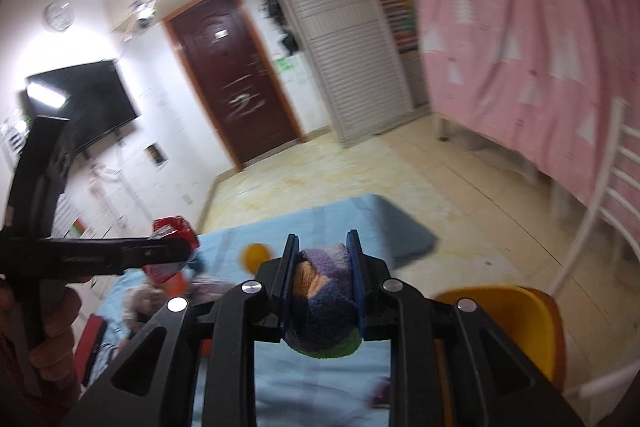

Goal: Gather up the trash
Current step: 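Carry both items to the yellow bin and open both tools over it, then grasp the cream yarn ball with the left tool while the right tool grasps the yellow ball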

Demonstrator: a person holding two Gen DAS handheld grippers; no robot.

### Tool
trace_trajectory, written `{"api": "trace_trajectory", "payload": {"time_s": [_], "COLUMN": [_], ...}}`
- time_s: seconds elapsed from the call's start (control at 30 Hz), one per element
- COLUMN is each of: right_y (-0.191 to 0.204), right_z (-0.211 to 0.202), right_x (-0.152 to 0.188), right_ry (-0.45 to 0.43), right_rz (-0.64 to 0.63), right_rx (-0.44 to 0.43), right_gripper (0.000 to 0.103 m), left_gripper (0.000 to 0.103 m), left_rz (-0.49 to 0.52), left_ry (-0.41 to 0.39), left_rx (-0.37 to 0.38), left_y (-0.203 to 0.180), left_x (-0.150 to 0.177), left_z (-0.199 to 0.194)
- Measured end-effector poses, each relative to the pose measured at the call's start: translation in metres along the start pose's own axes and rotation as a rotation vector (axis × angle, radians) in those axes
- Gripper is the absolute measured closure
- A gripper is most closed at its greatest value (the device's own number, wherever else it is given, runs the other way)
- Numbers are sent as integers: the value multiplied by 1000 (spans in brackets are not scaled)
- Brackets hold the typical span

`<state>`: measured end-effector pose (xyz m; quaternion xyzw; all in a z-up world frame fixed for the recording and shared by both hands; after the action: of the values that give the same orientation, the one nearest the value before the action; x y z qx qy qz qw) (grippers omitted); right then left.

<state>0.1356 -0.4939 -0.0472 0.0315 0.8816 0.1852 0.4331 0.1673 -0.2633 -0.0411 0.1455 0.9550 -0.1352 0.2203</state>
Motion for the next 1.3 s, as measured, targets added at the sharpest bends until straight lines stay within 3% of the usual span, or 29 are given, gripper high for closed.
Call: {"api": "trace_trajectory", "payload": {"time_s": [0.17,0.33,0.53,0.6,0.67,0.7,0.77,0.83,1.1,1.3], "right_y": [-68,-101,-130,-135,-137,-138,-137,-133,-92,-39], "right_z": [-5,-7,-6,-5,-6,-7,-8,-9,8,26], "right_x": [22,39,49,50,52,51,51,50,35,20], "right_ry": [26,44,56,61,61,60,56,52,73,89], "right_rz": [84,130,193,207,217,222,224,218,152,73], "right_rx": [67,87,77,76,67,63,62,58,43,5], "right_gripper": [86,86,78,76,71,68,51,47,46,45], "left_gripper": [69,68,55,43,43,43,43,43,43,43], "left_rz": [91,136,177,178,181,182,173,162,113,71], "left_ry": [55,118,145,153,153,153,152,143,79,27], "left_rx": [62,85,66,73,72,71,72,72,69,22], "left_y": [-72,-116,-140,-147,-149,-150,-148,-142,-102,-45], "left_x": [2,5,7,6,6,6,5,3,-9,-14], "left_z": [38,73,94,98,98,97,96,91,57,22]}}
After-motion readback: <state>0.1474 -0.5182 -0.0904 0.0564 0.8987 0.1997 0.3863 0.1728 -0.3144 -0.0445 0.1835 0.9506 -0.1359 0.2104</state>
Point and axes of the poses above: each gripper's, at about its wrist camera, not at the fingertips, and z roughly the way its jaws point, y to its left, x to its underside, the point moved 10 cm from there along z, roughly the way its jaws point, and after that the axes turned 5 degrees about y, right-handed, at the moved point
